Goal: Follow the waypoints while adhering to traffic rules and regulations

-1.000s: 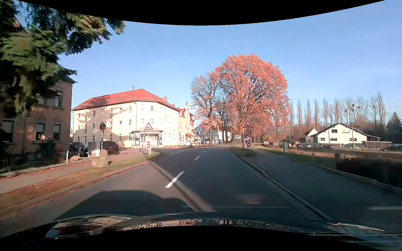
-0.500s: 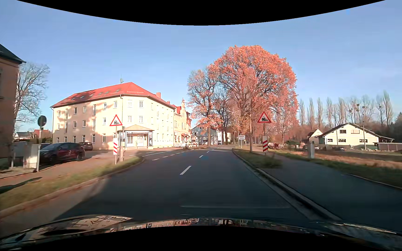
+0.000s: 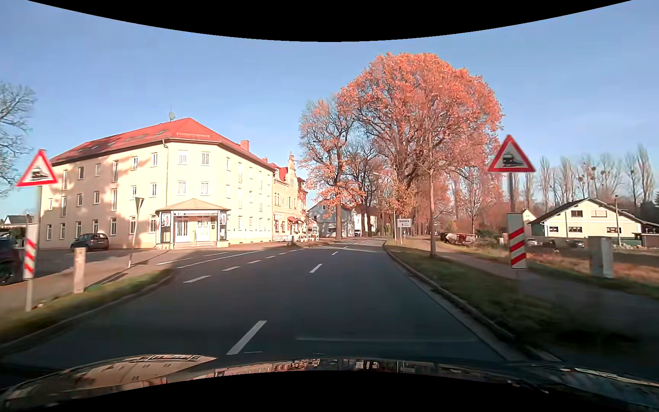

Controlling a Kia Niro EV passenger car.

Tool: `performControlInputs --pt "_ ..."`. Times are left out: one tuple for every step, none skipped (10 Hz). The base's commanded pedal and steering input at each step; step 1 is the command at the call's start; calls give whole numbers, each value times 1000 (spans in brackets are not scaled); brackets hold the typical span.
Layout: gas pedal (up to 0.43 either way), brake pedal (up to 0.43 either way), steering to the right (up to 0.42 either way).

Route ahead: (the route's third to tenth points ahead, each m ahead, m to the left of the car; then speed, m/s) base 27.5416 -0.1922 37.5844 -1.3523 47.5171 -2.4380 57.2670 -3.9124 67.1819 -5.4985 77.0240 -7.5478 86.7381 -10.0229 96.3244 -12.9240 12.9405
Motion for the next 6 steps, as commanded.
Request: performControlInputs --pt "118 0 6" --pt "118 0 6" --pt "130 0 7" --pt "130 0 9" --pt "130 0 9" --pt "130 0 10"
